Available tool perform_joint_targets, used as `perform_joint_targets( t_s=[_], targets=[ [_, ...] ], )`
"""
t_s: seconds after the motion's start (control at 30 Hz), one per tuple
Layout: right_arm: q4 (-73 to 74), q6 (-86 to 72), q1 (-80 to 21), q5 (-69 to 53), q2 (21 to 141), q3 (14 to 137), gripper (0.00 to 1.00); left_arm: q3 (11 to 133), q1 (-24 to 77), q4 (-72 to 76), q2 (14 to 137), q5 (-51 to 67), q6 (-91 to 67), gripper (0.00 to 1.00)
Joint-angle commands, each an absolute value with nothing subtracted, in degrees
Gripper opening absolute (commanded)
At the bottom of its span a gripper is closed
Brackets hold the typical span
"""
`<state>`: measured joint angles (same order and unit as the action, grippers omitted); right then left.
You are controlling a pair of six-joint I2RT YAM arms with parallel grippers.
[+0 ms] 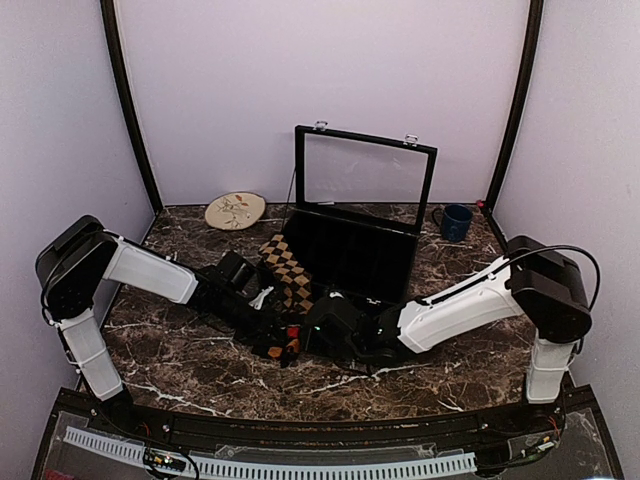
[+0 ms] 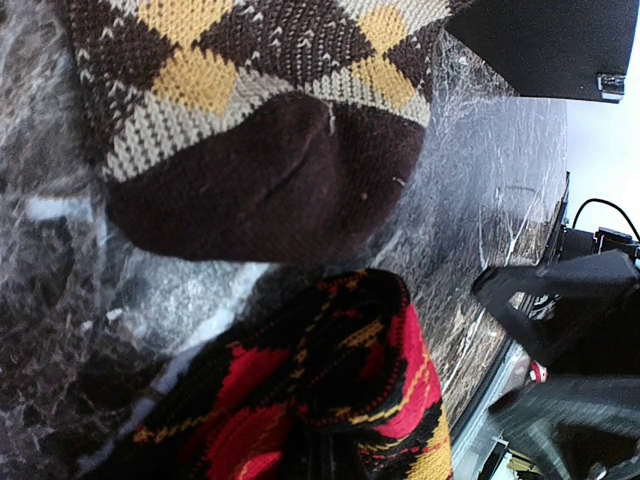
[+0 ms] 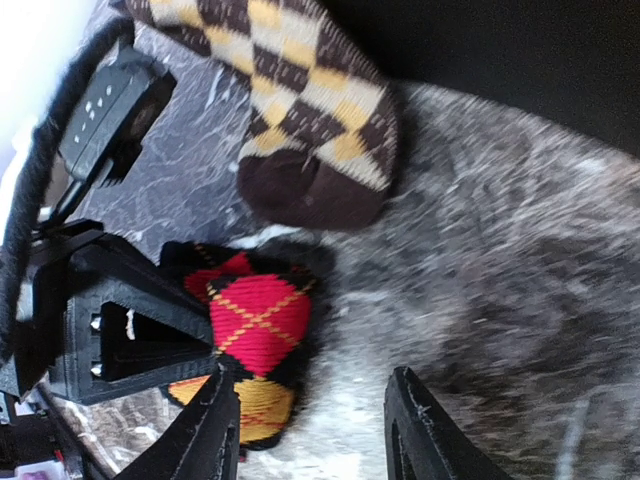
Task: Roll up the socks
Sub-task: Roll the sock at the center of the board.
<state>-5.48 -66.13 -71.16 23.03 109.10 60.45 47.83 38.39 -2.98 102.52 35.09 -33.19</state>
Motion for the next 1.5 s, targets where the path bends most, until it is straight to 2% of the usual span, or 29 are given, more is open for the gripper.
perform_joint_targets(
  t_s=[0.0, 0.4, 0.67, 0.73, 0.87, 1.03, 1.23, 1.47],
  targets=[
    [-11.9, -69.2, -71.1, 18.8, 111.2, 60.6, 0.46, 44.2, 38.1, -12.2, 106.2, 26.2, -31.9, 0.0],
    [-12.2, -70.0, -70.6, 14.8, 113.9, 62.7, 0.45, 44.5, 37.8, -12.4, 106.4, 26.3, -31.6, 0.0],
    [-9.1, -69.9, -70.1, 13.0, 116.1, 65.6, 0.37, 44.7, 37.4, -12.4, 106.5, 26.5, -31.5, 0.0],
    [-8.7, -69.9, -70.1, 12.6, 116.6, 65.7, 0.33, 44.7, 37.4, -12.3, 106.6, 26.6, -31.4, 0.0],
    [-7.7, -70.0, -69.9, 12.0, 117.0, 67.8, 0.15, 44.8, 37.3, -12.3, 106.6, 26.8, -31.5, 0.0],
    [-5.3, -69.8, -69.7, 11.5, 117.8, 69.6, 0.0, 44.9, 37.2, -12.5, 106.2, 27.0, -31.5, 0.0],
    [5.4, -65.9, -69.6, 13.0, 119.0, 75.9, 0.0, 43.4, 36.4, -13.9, 101.5, 25.8, -31.9, 0.0],
    [17.3, -60.4, -69.5, 15.4, 119.8, 81.8, 0.0, 42.1, 34.4, -18.3, 91.1, 23.0, -32.6, 0.16]
  ],
)
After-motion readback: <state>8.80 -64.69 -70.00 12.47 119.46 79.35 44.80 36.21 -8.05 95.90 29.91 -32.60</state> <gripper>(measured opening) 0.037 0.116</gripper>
